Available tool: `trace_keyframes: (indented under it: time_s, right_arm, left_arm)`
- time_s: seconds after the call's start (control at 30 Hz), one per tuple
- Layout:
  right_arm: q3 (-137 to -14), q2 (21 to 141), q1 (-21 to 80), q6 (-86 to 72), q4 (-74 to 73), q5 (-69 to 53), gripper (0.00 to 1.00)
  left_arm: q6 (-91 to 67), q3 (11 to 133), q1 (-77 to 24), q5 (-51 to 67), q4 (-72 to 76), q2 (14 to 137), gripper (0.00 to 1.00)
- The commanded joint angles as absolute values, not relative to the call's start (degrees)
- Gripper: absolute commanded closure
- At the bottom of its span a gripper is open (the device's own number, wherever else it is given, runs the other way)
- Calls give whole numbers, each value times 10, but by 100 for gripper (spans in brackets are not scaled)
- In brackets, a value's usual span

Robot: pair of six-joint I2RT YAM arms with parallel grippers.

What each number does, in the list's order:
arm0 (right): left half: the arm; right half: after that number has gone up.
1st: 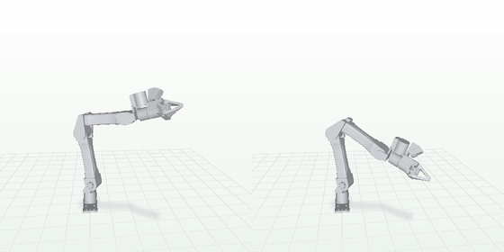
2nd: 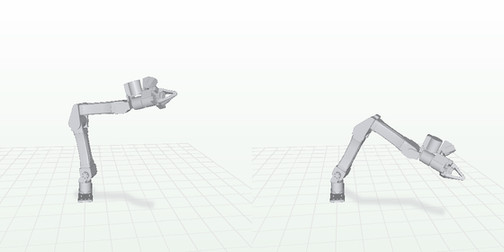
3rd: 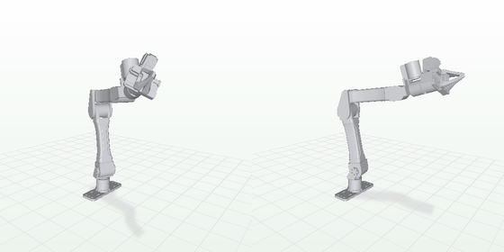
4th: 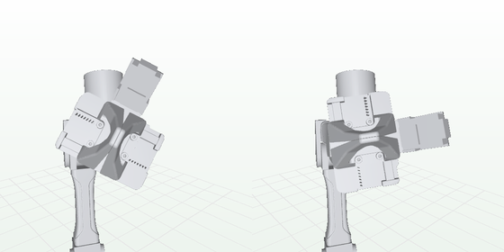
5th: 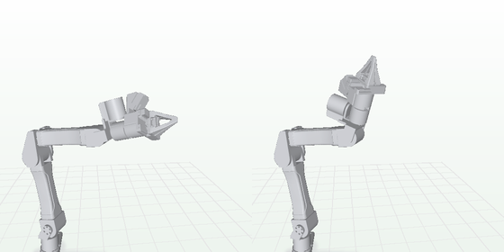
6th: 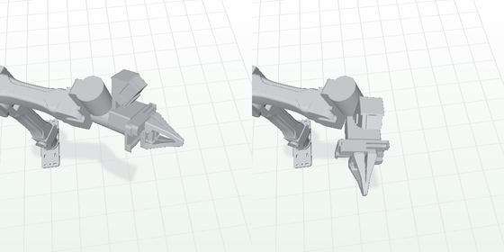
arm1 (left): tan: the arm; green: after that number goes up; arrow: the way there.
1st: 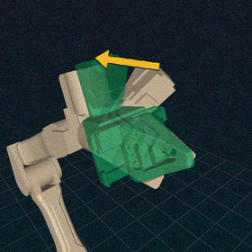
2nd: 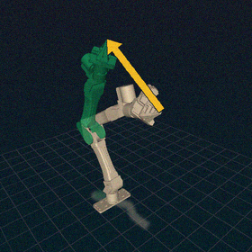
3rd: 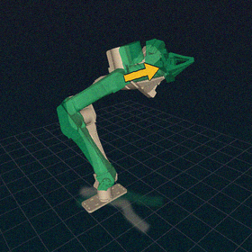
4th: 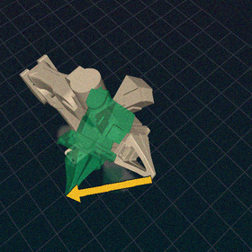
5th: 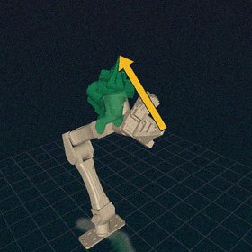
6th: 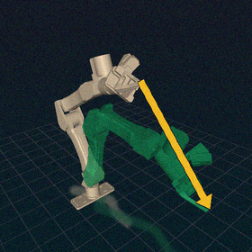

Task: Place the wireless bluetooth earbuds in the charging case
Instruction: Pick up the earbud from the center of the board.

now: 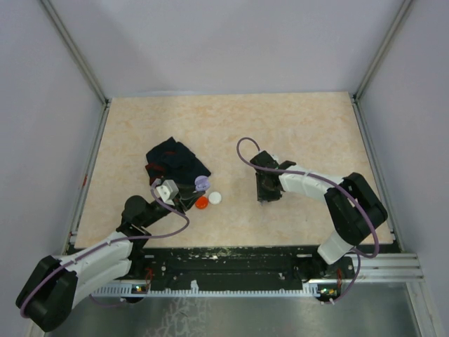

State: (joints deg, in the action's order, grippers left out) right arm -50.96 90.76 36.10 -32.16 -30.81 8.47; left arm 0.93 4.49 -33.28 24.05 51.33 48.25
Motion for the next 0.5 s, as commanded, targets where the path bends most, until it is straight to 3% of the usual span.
trace_keyframes:
  time_s: [0.0,0.47]
  right_arm:
    - [-525,916,357,-324,-287,71,68]
    - [-530,941,361,-310,-293,52,75]
  left_arm:
    - [10,37,-335,244,523,477,100]
    - [8,37,-335,245,524,479,100]
